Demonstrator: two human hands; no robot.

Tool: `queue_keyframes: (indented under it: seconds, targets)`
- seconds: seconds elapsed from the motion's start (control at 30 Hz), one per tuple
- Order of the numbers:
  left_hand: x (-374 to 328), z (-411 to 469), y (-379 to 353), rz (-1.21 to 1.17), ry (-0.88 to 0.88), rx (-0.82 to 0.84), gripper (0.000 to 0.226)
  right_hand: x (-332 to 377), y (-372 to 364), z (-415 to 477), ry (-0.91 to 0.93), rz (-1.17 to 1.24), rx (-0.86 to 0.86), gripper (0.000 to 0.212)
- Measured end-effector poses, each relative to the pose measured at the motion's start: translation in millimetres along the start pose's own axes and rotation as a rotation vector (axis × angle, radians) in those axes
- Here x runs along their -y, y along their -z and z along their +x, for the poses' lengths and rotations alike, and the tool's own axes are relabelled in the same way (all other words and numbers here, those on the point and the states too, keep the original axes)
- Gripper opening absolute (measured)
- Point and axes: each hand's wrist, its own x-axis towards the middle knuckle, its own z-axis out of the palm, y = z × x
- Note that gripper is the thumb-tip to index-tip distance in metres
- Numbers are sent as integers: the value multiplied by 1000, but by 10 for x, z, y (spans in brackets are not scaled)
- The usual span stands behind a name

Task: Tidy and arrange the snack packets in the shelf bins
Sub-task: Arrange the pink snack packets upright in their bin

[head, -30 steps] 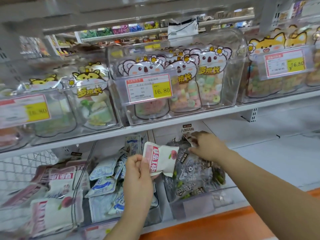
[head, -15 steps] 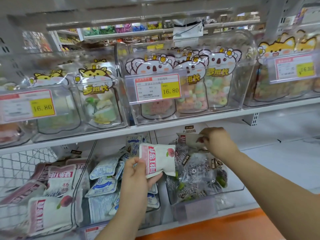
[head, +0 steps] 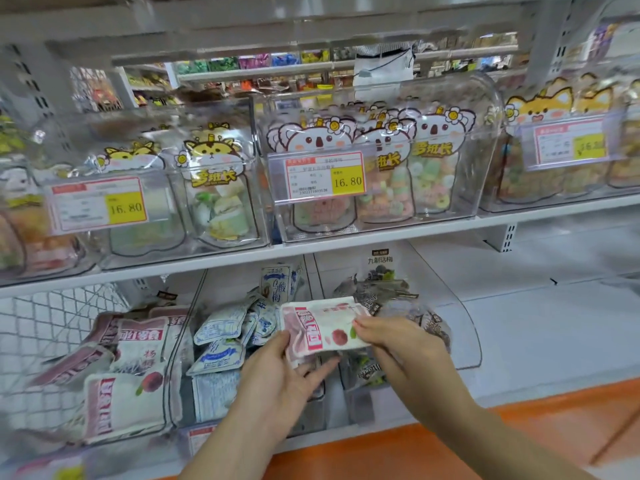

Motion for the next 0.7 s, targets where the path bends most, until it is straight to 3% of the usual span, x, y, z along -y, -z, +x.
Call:
queue_keyframes:
  seconds: [0.13, 0.27, 0.47, 0.6, 0.7]
  targets:
    - [-19, -42, 33, -14, 0, 49, 35, -16, -45, -32, -1, -13, 65, 29]
    - [-57, -92, 51, 129, -85, 121, 40, 53, -165, 18, 35, -29, 98, 31]
    - [-167, -105, 273, 136, -239, -47, 30, 224, -325, 257, 121, 67, 167, 32]
    - [-470, -142, 599, 88, -445, -146, 27, 448, -562, 426, 10, 56, 277, 38]
    - [-708, -139, 928, 289, -669, -288, 32, 601, -796, 521, -16, 14, 412, 39]
